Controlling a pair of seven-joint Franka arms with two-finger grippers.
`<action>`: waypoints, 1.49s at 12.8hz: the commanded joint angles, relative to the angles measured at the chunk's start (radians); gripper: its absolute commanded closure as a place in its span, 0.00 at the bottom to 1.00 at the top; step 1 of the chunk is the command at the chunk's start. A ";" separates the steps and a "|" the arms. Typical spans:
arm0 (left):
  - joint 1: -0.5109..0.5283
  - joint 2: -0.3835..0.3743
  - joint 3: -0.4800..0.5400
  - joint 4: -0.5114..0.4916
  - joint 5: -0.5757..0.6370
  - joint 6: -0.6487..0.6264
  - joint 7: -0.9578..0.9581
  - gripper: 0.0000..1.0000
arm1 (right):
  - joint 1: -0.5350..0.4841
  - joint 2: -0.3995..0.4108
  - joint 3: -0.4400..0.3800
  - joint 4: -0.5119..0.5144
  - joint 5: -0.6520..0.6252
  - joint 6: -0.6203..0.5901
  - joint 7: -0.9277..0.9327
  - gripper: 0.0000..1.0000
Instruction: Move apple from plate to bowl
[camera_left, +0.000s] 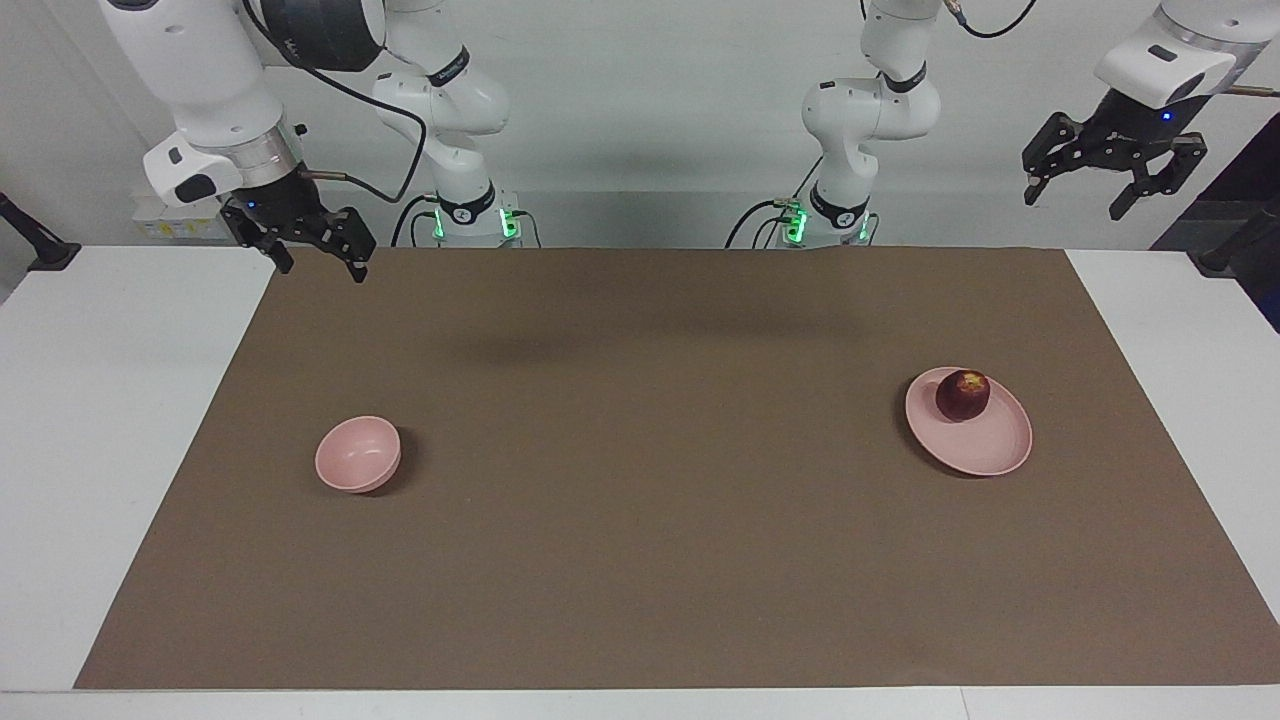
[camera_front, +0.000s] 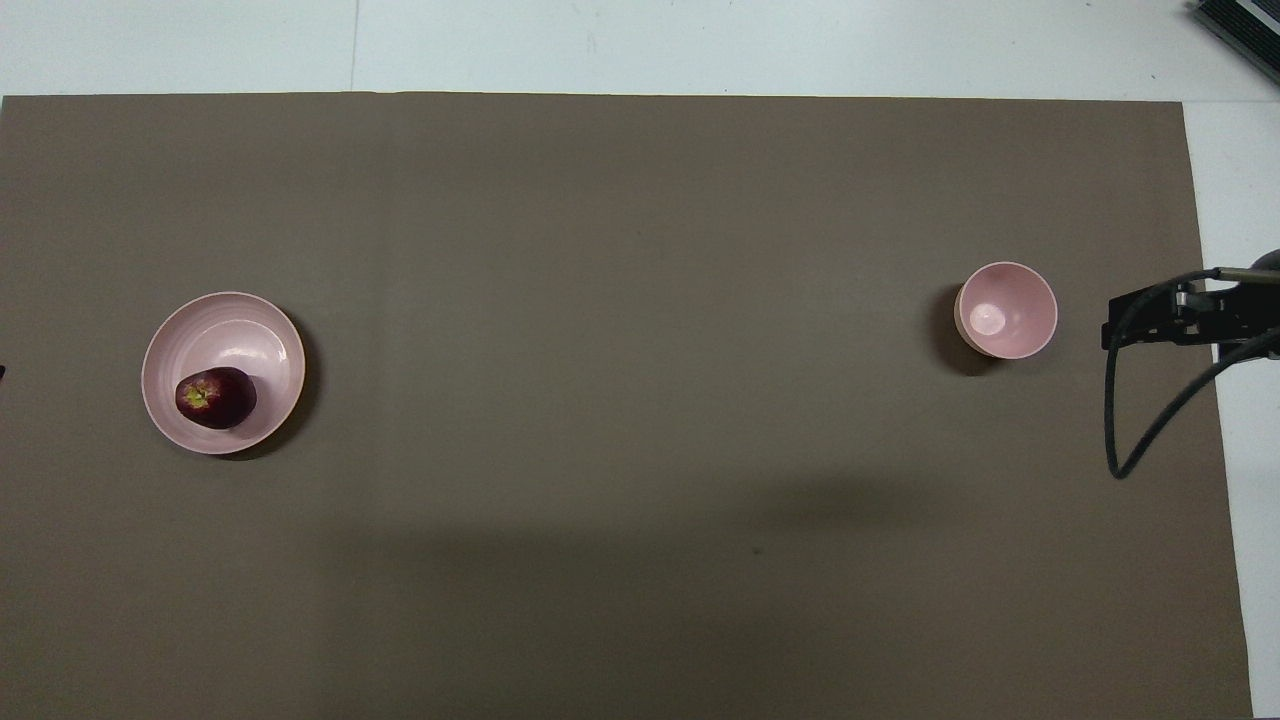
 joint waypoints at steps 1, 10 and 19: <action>-0.002 -0.012 -0.004 -0.005 0.009 -0.020 -0.007 0.00 | -0.008 0.005 0.002 0.012 0.012 -0.004 -0.027 0.00; -0.002 -0.047 -0.004 -0.062 0.008 -0.004 -0.010 0.00 | -0.008 0.005 0.002 0.012 0.012 -0.004 -0.027 0.00; 0.061 -0.097 0.011 -0.284 0.003 0.235 0.007 0.00 | -0.008 0.005 0.002 0.012 0.012 -0.004 -0.027 0.00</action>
